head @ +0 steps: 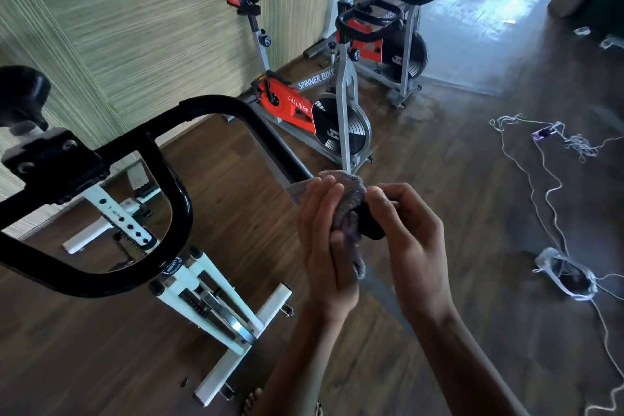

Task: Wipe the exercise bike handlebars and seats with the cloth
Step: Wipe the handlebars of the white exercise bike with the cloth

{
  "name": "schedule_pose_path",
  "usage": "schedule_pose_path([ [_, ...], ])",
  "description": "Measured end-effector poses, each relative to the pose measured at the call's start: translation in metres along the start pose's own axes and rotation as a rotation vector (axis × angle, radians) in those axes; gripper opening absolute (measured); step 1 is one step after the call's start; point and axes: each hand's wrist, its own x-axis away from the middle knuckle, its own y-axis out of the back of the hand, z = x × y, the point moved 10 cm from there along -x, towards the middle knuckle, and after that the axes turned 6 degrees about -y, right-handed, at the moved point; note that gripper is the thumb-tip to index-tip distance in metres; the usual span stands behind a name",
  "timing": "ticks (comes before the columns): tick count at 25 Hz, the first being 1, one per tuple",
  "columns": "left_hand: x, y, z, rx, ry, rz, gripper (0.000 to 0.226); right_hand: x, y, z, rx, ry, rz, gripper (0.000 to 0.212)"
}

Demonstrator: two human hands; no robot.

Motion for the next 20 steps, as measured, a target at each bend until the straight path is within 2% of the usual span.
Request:
schedule_pose_path([
  [6, -0.006, -0.002, 0.005, 0.023, -0.026, -0.062, 0.04, -0.004, -0.002, 0.001, 0.002, 0.019, 0.043, 0.018],
  [13, -0.017, 0.003, 0.031, 0.001, -0.059, -0.012, 0.041, -0.036, -0.014, -0.03, -0.093, -0.132, 0.158, 0.028],
  [16, -0.026, 0.011, 0.059, -0.091, -0.078, 0.019, 0.045, -0.062, -0.035, -0.043, -0.067, -0.194, 0.278, 0.024],
  [18, -0.031, 0.013, 0.066, -0.14, -0.087, 0.05, 0.048, -0.086, -0.055, -0.052, -0.074, -0.228, 0.321, 0.013],
  [20, -0.035, 0.016, 0.07, -0.175, -0.073, 0.07, 0.05, -0.106, -0.077, -0.056, -0.134, -0.231, 0.35, 0.011],
])
